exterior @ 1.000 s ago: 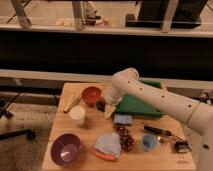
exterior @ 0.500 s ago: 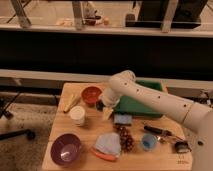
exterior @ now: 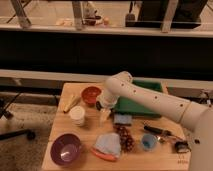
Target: Place eraser in table surface
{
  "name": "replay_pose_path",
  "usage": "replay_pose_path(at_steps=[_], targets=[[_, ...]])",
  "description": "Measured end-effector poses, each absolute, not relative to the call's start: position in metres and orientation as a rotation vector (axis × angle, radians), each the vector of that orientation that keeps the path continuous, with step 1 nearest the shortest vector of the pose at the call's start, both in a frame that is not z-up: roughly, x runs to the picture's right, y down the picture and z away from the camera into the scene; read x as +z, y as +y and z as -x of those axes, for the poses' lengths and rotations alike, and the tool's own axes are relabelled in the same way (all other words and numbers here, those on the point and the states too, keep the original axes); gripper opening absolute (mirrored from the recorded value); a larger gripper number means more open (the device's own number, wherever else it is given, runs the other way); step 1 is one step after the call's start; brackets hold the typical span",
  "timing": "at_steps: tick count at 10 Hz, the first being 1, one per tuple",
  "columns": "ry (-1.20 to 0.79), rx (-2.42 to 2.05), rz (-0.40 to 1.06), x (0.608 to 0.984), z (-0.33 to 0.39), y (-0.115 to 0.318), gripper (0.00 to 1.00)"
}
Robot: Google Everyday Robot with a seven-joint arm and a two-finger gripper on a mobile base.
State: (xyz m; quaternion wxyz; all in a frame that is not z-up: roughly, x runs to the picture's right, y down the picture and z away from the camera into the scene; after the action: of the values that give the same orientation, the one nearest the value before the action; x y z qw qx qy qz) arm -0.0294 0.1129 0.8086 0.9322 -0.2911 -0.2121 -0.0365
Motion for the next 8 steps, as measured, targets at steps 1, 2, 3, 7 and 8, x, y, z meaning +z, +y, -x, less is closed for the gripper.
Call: replay_pose_path(at_steps=[1,2,3,7,8], targets=[[-0.434,-0.074,0.596,0.810,0.031,0.113,0.80],[-0.433,-0.073,0.596,0.811,0.033,0.112,0.80],[-0.433,-0.071,0.595,0.813,0.034,0.110,0.80],[-0.432,-0.076,0.604,0.820,0.042,0.111,0.75],[-0.433,-0.079,0.606,0.821,0.044,0.113,0.66]])
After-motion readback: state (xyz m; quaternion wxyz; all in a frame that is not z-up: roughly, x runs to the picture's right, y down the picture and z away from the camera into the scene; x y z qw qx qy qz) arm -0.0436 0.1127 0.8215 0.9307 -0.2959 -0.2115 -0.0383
